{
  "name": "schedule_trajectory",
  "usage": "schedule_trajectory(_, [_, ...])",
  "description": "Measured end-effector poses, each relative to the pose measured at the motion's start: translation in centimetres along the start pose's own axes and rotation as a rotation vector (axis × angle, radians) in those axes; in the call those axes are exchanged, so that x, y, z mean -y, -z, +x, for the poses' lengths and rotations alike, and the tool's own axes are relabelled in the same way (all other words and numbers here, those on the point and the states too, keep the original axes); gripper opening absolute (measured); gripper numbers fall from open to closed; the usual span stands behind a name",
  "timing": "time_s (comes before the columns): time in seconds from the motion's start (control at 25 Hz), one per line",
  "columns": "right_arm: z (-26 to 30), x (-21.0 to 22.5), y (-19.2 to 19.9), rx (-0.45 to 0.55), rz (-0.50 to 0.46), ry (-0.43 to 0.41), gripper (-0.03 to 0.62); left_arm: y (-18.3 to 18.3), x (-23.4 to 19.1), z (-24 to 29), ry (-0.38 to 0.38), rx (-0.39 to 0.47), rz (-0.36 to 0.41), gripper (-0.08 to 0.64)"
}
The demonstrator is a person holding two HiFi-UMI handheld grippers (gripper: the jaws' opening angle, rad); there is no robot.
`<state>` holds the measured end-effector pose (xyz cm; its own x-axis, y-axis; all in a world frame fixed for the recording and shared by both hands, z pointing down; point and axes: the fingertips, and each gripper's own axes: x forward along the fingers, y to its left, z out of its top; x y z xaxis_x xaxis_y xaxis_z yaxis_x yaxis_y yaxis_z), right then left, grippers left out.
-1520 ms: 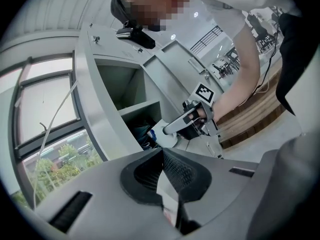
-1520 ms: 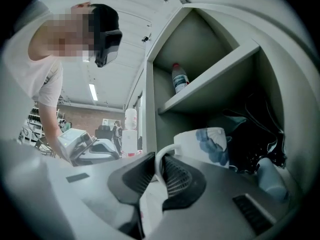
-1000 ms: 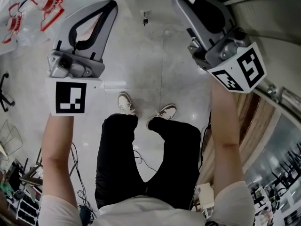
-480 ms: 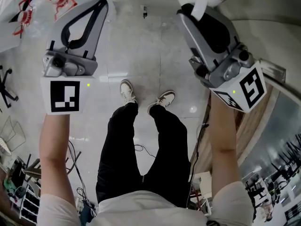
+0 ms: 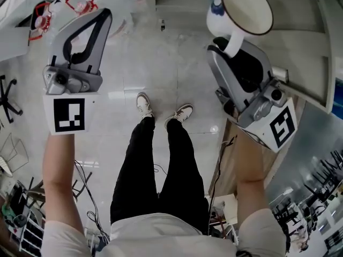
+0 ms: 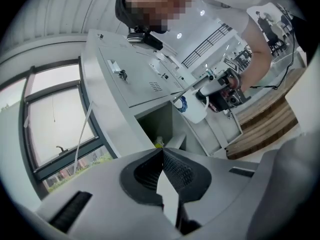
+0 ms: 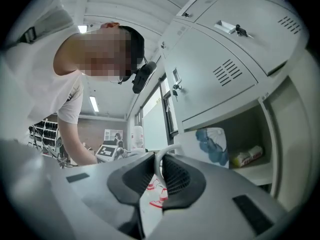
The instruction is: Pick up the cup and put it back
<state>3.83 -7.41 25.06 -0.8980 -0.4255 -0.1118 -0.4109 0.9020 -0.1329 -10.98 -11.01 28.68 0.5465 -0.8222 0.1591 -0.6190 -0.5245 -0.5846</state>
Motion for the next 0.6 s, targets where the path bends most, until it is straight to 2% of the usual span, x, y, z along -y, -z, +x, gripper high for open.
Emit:
schedule_trajectory(0.24, [1.3, -1.3, -3.0, 0.027, -0.011, -0.028, 0.051, -2.4, -3.5, -2.5, -0.028, -0.019, 0.087, 0.02])
schedule_trajectory(0.4, [2.2, -2.6, -6.5, 0.029, -0.024, -0.045, 0.051, -4.4, -6.1, -4.4, -0.059, -0.036, 0.083, 0.02])
schedule_trajectory(0.6, [1.6, -3.4, -9.6, 0.035, -0.03, -0.038, 0.051, -6.1, -7.2, -5.3, -0.095, -0.029, 0.053, 0.02])
